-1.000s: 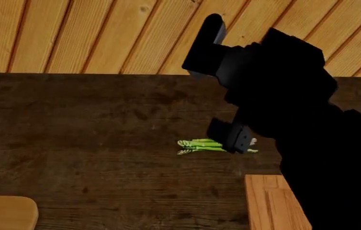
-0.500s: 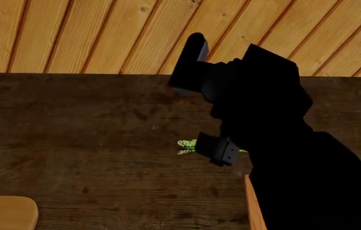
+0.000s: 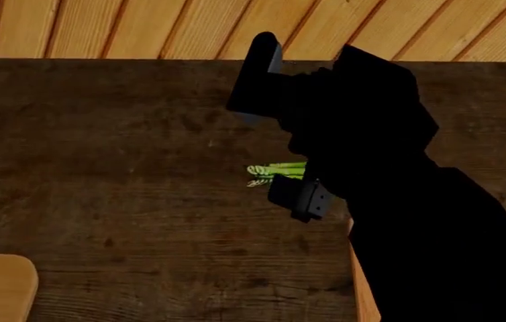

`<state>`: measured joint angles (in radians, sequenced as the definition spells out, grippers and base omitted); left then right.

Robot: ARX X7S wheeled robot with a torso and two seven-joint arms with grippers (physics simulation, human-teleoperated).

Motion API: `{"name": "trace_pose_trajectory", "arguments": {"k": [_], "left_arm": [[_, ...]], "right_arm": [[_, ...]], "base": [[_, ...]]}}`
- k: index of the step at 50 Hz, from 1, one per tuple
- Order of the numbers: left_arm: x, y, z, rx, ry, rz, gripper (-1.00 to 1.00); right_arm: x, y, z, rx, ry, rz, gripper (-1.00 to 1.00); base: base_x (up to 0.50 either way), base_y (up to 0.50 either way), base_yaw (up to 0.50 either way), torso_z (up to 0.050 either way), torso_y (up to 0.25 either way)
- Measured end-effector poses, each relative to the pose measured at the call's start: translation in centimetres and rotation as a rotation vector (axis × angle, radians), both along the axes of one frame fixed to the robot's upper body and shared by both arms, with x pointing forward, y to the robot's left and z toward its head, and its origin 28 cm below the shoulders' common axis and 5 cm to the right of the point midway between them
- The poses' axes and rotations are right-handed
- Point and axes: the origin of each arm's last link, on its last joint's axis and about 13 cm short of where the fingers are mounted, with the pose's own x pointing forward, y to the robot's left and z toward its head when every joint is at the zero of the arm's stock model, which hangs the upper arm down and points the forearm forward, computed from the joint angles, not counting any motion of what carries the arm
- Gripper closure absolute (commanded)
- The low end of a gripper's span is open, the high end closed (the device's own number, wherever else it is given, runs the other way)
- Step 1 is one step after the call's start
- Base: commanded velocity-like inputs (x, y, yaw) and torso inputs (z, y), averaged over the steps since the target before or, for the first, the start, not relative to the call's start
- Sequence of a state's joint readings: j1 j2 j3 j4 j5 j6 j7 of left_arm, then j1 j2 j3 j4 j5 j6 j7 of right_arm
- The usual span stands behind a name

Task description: Place the kiwi and the asparagus on separate cutting boards.

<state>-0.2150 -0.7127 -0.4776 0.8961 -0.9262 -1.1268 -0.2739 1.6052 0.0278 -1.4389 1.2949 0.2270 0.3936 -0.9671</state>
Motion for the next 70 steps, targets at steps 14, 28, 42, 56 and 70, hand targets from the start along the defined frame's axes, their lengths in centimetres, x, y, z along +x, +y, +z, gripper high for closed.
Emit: {"name": "trace_pose_trajectory", "arguments": {"k": [14, 28, 42, 56, 70], "left_arm": [[-0.2, -0.1, 0.5, -0.002, -0.009, 0.003, -1.00], [-0.2, -0.2, 0.8, -0.009, -0.016, -0.004, -1.00], [-0.4, -0.2, 1.7, -0.010, -0.037, -0.013, -1.00], [-0.5, -0.5, 1.9, -0.007, -0.043, -0.030, -1.00], [-0.7, -0.5, 1.7, -0.012, -0.035, -0.035, -1.00]], "right_arm": [[0.0, 0.0, 0.8, 0.015, -0.070, -0.002, 1.00], [-3.2, -2.5, 8.7, 0.091, -0.208, -0.148, 1.00], [-12.8, -6.3, 10.4, 0.224, -0.238, -0.401, 1.00], [-20.8, -8.0, 6.6, 0.169, 0.006, -0.505, 1.00], [-22.3, -8.8, 4.4, 0.111, 0.116, -0.543, 1.00]], "base": [[0.00, 0.00, 0.00, 0.000, -0.001], [0.00, 0.00, 0.00, 0.000, 0.000], [0.00, 0.00, 0.00, 0.000, 0.000], [0.00, 0.00, 0.00, 0.000, 0.000], [0.00, 0.00, 0.00, 0.000, 0.000]]}}
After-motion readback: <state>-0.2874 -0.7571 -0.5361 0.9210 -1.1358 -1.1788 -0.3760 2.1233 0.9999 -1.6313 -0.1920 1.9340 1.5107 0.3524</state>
